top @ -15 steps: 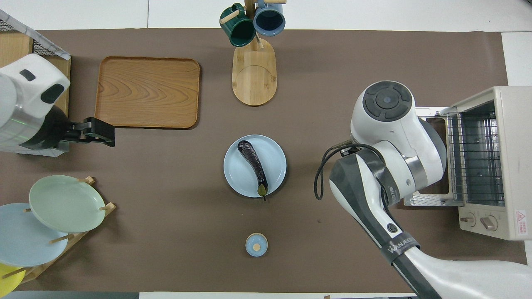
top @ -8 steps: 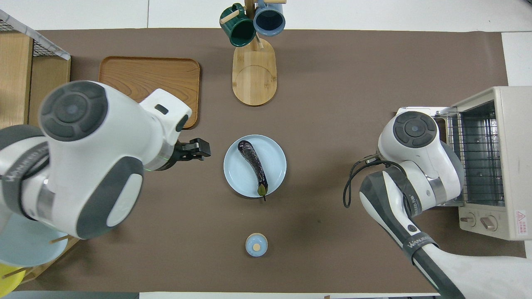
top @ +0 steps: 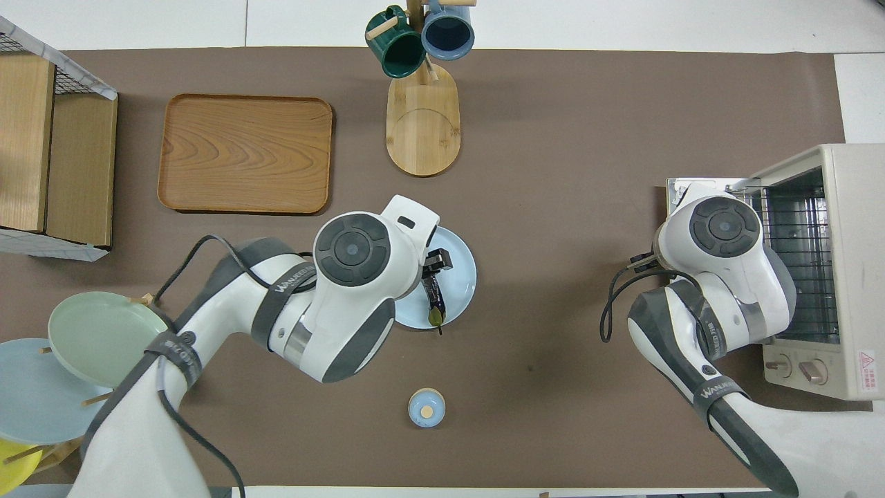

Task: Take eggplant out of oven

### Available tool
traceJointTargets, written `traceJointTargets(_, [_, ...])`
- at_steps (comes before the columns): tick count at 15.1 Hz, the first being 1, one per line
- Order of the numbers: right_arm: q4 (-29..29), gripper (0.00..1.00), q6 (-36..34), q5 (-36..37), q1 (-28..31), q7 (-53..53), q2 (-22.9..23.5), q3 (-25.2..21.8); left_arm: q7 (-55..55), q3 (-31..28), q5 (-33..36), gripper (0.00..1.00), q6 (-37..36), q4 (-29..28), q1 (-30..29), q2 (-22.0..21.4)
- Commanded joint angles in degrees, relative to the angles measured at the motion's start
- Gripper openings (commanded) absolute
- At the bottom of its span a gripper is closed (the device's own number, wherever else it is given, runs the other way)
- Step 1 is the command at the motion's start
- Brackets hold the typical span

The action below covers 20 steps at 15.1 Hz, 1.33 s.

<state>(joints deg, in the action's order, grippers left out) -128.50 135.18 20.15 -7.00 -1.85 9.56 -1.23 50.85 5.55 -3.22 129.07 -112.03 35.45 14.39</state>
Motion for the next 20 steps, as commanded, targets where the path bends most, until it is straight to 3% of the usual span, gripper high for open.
traceJointTargets(1, [1.22, 0.0, -0.7, 4.98, 1.47, 3.33, -0.24, 0.52, 2.14, -1.15, -0.56, 1.0, 4.6, 0.33, 2.78, 4.41])
traceJointTargets(4, [7.98, 0.0, -8.85, 5.17, 1.64, 10.27, -0.33, 0.7, 2.23, -1.15, -0.56, 1.0, 5.66, 0.15, 3.39, 6.26])
traceJointTargets(6, [9.58, 0.0, -11.77, 4.47, 2.6, 14.31, -1.64, 0.7, 2.23, -1.15, -0.56, 0.88, 5.49, 0.15, 3.57, 6.35])
traceJointTargets(12, [10.63, 0.0, -15.9, 0.6, 9.28, 26.01, -5.52, 0.61, 1.79, -1.24, -0.39, 0.08, 4.26, 0.85, 2.96, 6.35])
traceJointTargets(13, [10.9, 0.0, -16.78, 0.08, 10.25, 27.24, -6.13, 0.61, 1.53, -1.24, -0.21, 0.0, 3.48, 1.37, 2.78, 6.18])
traceJointTargets(17, [11.86, 0.0, -22.13, -4.4, 13.41, 30.67, -7.54, 0.52, 0.83, -1.5, 0.05, 0.0, -2.49, 5.24, -0.02, 4.43])
traceJointTargets(20, [17.2, 0.0, -29.85, -5.38, 14.47, 32.61, -8.24, 0.52, -6.78, -1.5, 0.05, 0.0, -9.51, 9.53, -6.25, 2.05])
